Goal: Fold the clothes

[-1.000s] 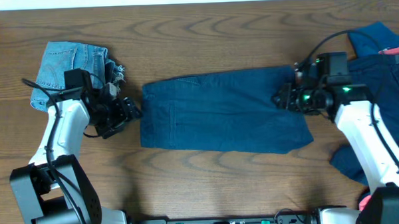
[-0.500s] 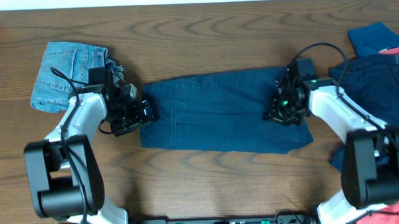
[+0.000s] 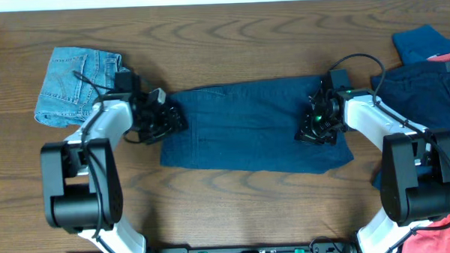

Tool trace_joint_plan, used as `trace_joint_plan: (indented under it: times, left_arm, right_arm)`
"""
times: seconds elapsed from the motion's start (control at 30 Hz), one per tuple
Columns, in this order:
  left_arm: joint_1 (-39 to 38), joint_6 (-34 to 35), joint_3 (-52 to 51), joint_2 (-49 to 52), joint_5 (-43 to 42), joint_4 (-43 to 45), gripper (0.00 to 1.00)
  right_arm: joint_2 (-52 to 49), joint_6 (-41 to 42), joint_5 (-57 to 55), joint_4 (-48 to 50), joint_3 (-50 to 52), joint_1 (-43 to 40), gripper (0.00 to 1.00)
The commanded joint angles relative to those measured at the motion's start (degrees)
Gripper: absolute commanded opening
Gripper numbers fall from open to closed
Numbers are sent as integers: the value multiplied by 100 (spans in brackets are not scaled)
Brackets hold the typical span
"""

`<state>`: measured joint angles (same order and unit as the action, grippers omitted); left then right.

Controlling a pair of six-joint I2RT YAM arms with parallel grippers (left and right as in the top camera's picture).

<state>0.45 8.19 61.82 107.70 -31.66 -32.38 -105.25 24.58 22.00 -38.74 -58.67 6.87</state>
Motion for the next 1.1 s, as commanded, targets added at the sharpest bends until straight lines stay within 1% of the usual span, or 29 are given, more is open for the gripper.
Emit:
trace_joint_plan:
  times: [0.0, 0.03, 0.1, 0.13, 0.2, 0.33, 0.43, 0.57, 0.63, 0.73, 0.8, 0.93, 1.07]
  left_arm:
    - [-197, 354, -232, 581, 280, -7, 45]
    - [-208, 354, -232, 595, 299, -31, 33]
    - [-201, 356, -227, 575, 380, -94, 15]
    - [-186, 354, -216, 562, 450, -146, 10]
    - [-136, 354, -116, 494, 769, -479, 6]
    - [17, 317, 337, 267, 1670, -1585, 6]
    - [133, 192, 909, -83, 2245, -2612, 6]
    - [168, 44, 1720, -566, 2634, -3591, 6]
    - [144, 46, 2118, -789, 2651, -3910, 6]
    - [33, 87, 2433, -1073, 2638, -4190, 6]
    - [-79, 234, 2483, -1263, 2634, -4238, 6]
    - [-411, 450, 2483, -1534, 2634, -4238, 7]
    - [-758, 601, 2476, -1530, 2636, -4172, 8]
  right_arm:
    - [-81, 0, -66, 26, 39, 28, 13]
    - [-81, 0, -66, 26, 39, 28, 13]
    - [-79, -22, -66, 24, 39, 28, 11]
    - [-76, -70, -61, 26, 37, 26, 10]
    - [-46, -105, -9, -17, 37, 26, 9]
    - [116, -203, 179, -308, -9, 13, 9]
    - [496, -260, 136, -461, -17, -48, 9]
    - [1106, -302, 136, -549, -17, -175, 10]
    - [1403, -299, 140, -546, -17, -210, 11]
    - [1646, -306, 140, -575, -17, -190, 12]
    - [1676, -358, 142, -645, -15, -140, 12]
    - [1558, -645, 205, -688, 2, 144, 12]
    - [1320, -798, 197, -625, 4, 531, 13]
